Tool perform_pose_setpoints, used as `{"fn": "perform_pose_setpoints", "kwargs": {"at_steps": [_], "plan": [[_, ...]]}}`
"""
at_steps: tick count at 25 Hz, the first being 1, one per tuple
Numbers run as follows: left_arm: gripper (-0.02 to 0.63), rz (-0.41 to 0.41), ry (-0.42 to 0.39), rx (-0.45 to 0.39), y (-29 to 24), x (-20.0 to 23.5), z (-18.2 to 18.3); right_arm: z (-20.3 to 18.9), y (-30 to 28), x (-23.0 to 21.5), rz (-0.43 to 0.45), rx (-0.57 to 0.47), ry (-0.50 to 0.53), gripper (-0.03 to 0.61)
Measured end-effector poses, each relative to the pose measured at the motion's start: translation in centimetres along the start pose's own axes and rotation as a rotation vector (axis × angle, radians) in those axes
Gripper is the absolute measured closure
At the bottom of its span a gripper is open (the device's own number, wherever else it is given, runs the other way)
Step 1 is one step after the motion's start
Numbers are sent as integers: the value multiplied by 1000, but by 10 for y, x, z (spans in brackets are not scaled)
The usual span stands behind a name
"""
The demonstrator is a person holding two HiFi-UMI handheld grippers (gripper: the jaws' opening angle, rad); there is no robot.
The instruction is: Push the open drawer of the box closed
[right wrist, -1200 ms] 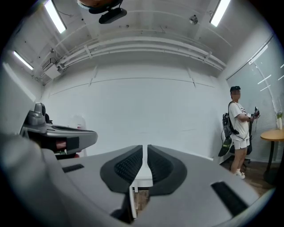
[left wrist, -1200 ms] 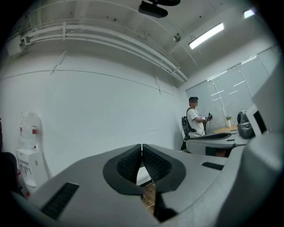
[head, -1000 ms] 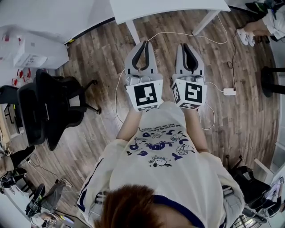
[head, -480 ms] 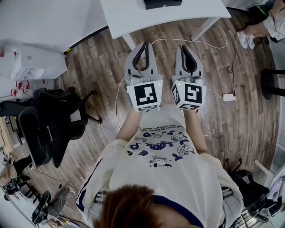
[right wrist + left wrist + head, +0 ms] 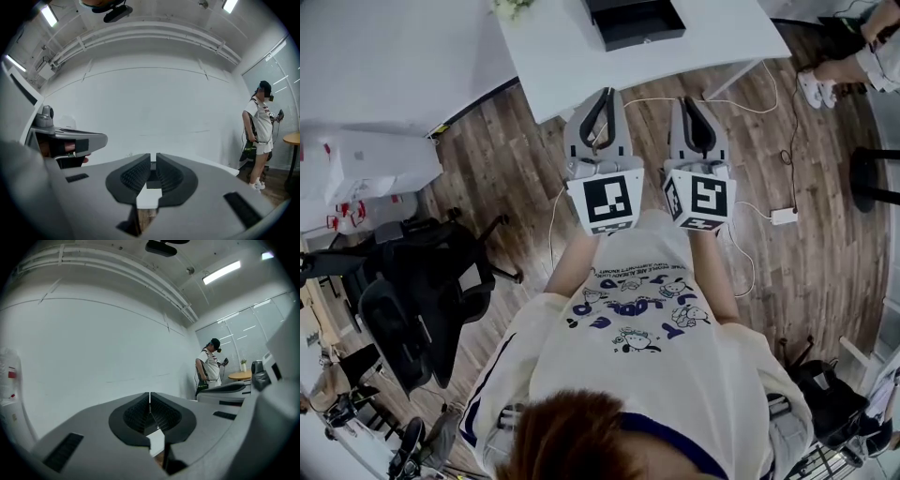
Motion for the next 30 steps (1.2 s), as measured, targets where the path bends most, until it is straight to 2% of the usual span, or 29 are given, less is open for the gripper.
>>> {"fn": "perform_pose_setpoints", "kwargs": {"at_steps": [11, 25, 30], "plan": [[594, -3, 27, 48, -53, 19, -21, -14, -57, -18, -6, 59, 1, 545], [594, 43, 44, 125, -138, 27, -54, -51, -150, -43, 72, 178, -19, 543], [594, 36, 63, 146, -178, 22, -68, -66, -184, -60, 88, 216, -37, 543]]}}
Point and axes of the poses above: the fingertips, and each gripper's own axes: y backward along the fingers, x to its left, z out of its top, the point moved 1 cm from there along y, backward along the fingers, and after that the axes turned 2 degrees about -z, right-handed, at the moved point
